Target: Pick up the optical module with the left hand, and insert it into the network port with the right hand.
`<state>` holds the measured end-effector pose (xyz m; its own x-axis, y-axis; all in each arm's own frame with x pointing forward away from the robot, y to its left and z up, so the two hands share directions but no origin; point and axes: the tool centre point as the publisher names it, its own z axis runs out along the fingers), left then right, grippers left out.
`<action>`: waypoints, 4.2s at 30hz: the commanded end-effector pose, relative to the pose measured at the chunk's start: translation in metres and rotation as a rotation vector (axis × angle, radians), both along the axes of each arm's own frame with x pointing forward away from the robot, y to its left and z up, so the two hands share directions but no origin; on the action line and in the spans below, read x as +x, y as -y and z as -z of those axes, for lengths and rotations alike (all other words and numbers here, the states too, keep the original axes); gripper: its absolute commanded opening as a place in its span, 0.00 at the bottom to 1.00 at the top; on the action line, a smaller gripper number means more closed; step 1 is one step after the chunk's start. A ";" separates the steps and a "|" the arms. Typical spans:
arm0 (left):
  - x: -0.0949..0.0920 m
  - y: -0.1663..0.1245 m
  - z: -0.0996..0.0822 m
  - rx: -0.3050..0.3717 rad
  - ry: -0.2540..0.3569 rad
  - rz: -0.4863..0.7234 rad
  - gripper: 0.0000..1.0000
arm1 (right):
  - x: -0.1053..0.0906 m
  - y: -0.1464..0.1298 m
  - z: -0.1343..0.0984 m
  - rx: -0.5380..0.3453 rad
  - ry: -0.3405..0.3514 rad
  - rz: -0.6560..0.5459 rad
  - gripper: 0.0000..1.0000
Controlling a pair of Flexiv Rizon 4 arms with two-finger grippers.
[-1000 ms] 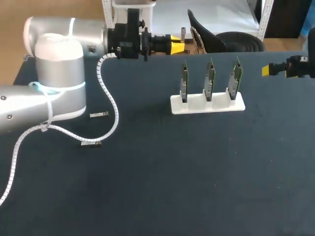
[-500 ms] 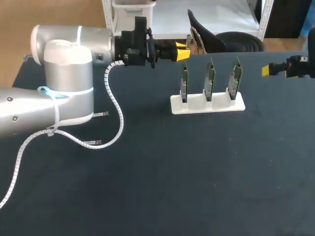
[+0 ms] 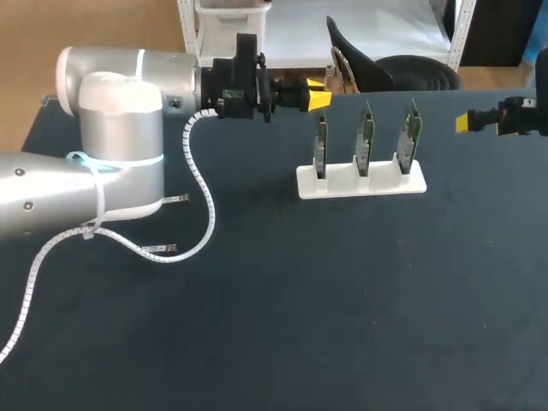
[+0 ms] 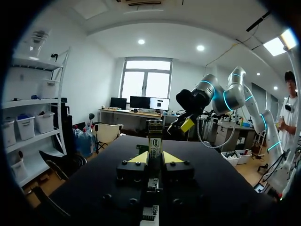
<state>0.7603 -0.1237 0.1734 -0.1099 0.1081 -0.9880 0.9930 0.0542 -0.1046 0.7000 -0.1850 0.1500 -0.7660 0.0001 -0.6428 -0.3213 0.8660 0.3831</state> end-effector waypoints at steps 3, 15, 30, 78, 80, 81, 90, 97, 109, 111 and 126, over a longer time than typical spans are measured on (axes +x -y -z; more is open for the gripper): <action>0.000 -0.001 0.001 0.005 0.003 0.006 0.00 | 0.000 0.000 0.000 0.000 0.000 0.000 1.00; 0.000 -0.004 0.006 0.008 -0.023 -0.014 0.00 | 0.000 0.000 0.000 0.000 0.000 0.000 1.00; 0.000 -0.005 0.006 0.002 -0.025 -0.017 0.00 | 0.022 0.000 -0.023 0.001 0.118 -0.223 1.00; 0.000 -0.005 0.006 0.002 -0.025 -0.017 0.00 | 0.058 -0.196 -0.058 0.392 0.263 -1.420 1.00; 0.000 -0.005 0.006 0.002 -0.025 -0.017 0.00 | 0.057 -0.200 -0.057 0.386 0.262 -1.421 1.00; 0.000 -0.005 0.006 0.002 -0.025 -0.017 0.00 | 0.057 -0.202 -0.057 0.385 0.263 -1.423 1.00; 0.000 -0.005 0.006 0.002 -0.025 -0.017 0.00 | 0.060 -0.213 -0.053 0.228 0.339 -1.289 1.00; 0.000 -0.005 0.006 0.002 -0.025 -0.017 0.00 | 0.064 -0.213 -0.050 0.138 0.406 -1.130 1.00; 0.000 -0.005 0.006 0.002 -0.025 -0.017 0.00 | 0.052 -0.216 -0.049 0.075 0.444 -1.022 1.00; 0.000 -0.005 0.006 0.002 -0.025 -0.017 0.00 | 0.051 -0.216 -0.050 0.078 0.451 -1.010 1.00; 0.000 -0.005 0.006 0.002 -0.025 -0.017 0.00 | 0.055 -0.221 -0.055 0.131 0.452 -1.049 1.00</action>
